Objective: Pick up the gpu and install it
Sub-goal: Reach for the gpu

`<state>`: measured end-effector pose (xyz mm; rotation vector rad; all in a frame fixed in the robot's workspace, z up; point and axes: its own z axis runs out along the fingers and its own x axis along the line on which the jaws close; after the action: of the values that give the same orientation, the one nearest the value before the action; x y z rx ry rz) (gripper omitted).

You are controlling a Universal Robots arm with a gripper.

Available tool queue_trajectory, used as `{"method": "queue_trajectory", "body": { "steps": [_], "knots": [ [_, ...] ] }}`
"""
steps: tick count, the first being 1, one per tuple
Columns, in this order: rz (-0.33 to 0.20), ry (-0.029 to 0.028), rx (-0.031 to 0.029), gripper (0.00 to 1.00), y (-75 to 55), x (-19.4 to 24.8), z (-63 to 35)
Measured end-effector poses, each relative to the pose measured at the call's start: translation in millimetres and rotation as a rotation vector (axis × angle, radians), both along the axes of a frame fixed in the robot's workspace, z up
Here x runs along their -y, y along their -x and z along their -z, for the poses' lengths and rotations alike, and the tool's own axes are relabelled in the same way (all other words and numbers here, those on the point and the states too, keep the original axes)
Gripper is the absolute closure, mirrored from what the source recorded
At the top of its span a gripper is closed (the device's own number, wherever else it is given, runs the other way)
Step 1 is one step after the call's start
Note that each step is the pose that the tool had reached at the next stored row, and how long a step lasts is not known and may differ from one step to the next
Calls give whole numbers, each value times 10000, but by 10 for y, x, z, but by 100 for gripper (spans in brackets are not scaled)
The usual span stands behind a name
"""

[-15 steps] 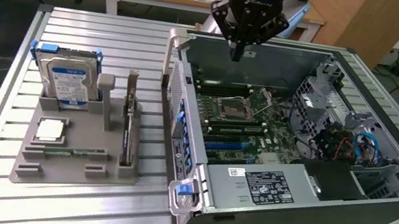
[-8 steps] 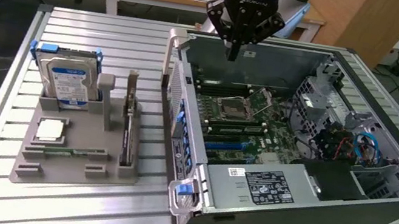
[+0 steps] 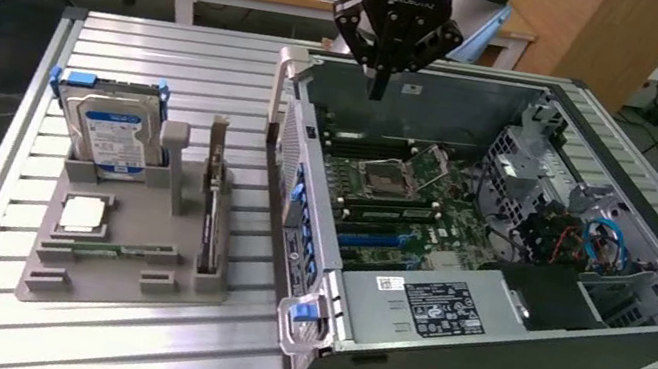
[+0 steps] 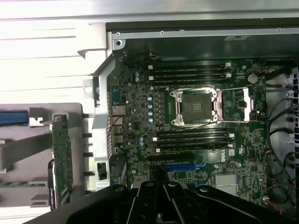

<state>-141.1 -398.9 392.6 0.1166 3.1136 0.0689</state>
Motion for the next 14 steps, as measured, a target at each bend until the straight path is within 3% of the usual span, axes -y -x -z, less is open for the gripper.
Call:
{"method": "queue_trajectory", "body": {
  "steps": [14],
  "knots": [
    [0,1,-1,89,110,0,1]
  ]
}}
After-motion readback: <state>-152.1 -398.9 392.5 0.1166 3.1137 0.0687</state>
